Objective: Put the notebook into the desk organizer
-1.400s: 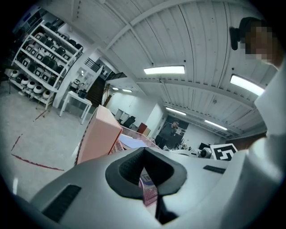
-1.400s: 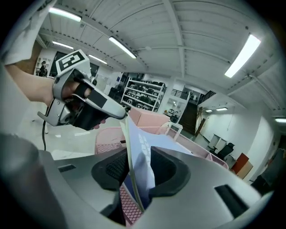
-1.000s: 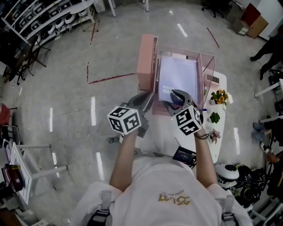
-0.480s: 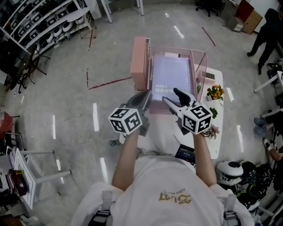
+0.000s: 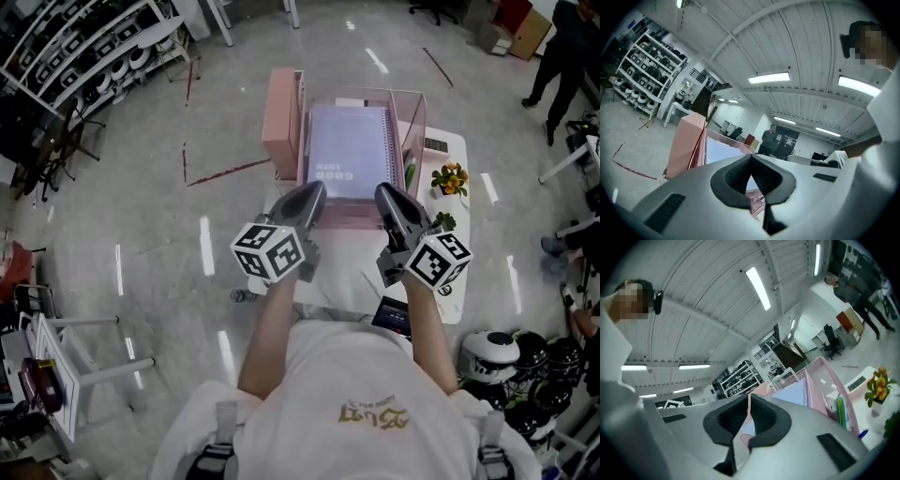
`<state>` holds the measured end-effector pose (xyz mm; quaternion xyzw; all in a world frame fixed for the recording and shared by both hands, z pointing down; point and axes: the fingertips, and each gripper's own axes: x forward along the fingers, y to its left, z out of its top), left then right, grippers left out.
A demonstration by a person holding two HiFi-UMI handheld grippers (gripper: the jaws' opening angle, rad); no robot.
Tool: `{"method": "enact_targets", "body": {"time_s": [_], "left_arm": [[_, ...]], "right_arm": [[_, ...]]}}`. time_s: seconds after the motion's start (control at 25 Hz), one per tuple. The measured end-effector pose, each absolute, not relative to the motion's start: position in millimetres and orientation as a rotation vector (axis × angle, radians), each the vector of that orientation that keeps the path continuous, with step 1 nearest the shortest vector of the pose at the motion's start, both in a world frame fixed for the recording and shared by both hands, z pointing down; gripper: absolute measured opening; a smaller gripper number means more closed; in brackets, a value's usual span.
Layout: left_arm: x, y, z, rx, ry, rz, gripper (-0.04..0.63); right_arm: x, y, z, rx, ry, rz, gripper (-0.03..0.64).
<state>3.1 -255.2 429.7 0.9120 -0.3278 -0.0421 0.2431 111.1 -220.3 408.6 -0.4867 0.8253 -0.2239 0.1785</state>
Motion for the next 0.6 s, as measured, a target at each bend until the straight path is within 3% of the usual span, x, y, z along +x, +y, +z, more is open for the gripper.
{"method": "enact_targets", "body": {"time_s": [0.6], "left_arm": [[10.6,-242.5,445.0,2.513,-1.019,0.01,0.017]], "right_arm": [[137.5,-210.1,425.1,-1.775,2.445,-0.411,0.009]]}}
